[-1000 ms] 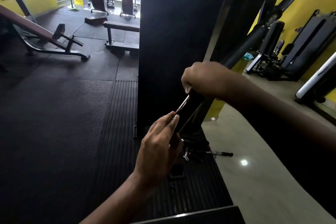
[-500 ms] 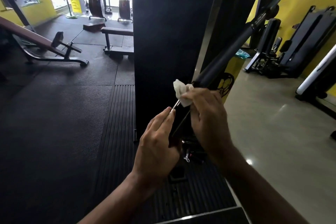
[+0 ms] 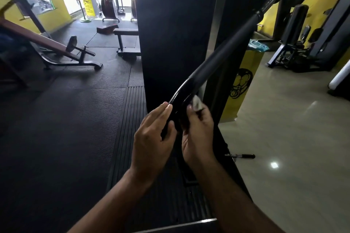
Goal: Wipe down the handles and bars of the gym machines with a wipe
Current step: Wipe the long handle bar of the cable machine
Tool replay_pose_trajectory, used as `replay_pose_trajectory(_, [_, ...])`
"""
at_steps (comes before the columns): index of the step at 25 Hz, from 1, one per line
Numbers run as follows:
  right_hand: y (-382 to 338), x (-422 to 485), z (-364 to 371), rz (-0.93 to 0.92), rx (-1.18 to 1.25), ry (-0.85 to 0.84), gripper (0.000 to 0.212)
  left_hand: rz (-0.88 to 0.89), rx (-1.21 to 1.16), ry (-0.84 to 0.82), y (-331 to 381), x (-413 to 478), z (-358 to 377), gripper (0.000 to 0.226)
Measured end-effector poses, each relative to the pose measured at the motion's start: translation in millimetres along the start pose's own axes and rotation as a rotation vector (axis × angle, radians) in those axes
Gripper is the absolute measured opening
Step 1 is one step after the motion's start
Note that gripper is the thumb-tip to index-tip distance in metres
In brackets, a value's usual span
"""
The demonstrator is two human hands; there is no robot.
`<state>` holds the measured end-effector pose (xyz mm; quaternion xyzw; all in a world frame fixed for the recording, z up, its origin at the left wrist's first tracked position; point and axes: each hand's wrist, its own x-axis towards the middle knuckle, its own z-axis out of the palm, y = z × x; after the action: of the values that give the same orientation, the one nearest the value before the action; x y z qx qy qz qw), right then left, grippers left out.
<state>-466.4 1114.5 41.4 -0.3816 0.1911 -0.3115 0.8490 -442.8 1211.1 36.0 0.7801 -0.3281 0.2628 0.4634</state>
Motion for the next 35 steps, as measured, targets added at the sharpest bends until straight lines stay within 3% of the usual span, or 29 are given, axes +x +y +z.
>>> replay_pose_trajectory(3, [-1,1,7,0.076,0.092,-0.022,0.026,0.004,0.012,0.028,-5,4,-3,0.036])
replay_pose_trajectory(5, [-8,18,14,0.023,0.18,0.018,0.017,0.024,0.019,0.012,-11,7,-4,0.039])
replay_pose_trajectory(11, [8,31,29,-0.037,0.1,-0.019,0.012,0.056,0.01,0.006,-33,27,-8,0.037])
replay_pose_trajectory(15, [25,40,33,-0.33,-0.308,-0.064,0.01,0.04,0.031,0.03,-48,43,-11,0.034])
replay_pose_trajectory(20, [31,55,51,-0.824,-0.663,-0.045,0.005,0.05,0.013,0.009,-68,57,-11,0.039])
replay_pose_trajectory(23, [27,80,43,-1.1,-0.997,-0.108,0.011,0.058,-0.002,0.032,-80,65,-12,0.039])
replay_pose_trajectory(26, [17,97,50,-1.12,-0.985,0.047,0.009,0.047,-0.015,0.048,-88,71,-11,0.034])
replay_pose_trajectory(29, [19,99,50,-1.343,-1.175,-0.188,0.013,0.053,-0.036,0.035,-94,73,-10,0.035])
replay_pose_trajectory(33, [-1,117,50,-1.346,-1.235,-0.056,0.015,0.029,-0.03,0.062,-98,79,-3,0.034])
replay_pose_trajectory(35, [-8,117,54,-1.442,-1.375,-0.329,0.015,0.037,-0.026,0.073,-98,80,2,0.035])
